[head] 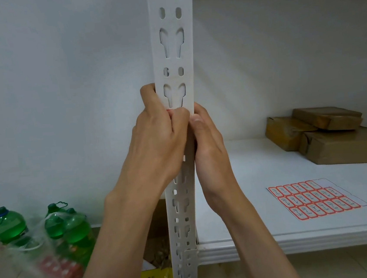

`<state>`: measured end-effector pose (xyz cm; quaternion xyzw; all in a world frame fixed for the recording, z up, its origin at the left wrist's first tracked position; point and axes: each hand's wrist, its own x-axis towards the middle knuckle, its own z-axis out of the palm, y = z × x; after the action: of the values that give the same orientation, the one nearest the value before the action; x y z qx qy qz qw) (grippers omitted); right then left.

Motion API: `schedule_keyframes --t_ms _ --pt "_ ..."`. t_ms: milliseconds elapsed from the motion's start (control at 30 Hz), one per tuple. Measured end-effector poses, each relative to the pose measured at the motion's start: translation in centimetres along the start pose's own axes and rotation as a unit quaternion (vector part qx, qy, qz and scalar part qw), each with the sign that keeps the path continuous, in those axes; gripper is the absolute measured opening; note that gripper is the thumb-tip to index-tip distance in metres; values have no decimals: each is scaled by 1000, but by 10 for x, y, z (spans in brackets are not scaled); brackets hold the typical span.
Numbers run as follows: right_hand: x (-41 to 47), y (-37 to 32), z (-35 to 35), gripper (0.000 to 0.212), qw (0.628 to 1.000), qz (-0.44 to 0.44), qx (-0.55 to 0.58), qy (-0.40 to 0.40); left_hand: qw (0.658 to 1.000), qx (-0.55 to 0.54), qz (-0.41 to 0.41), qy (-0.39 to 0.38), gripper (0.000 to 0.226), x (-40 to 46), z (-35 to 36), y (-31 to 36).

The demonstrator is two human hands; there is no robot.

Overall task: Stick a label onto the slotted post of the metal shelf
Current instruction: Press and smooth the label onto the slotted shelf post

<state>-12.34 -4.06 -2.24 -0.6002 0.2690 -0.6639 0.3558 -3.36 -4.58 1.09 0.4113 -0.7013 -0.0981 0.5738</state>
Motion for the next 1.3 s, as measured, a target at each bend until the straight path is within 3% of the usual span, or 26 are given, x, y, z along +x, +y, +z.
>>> schedule_keyframes --t_ms 1300 --pt "1 5 2 38 1000 -21 5 7 999 -39 -3 -17 24 1 1 0"
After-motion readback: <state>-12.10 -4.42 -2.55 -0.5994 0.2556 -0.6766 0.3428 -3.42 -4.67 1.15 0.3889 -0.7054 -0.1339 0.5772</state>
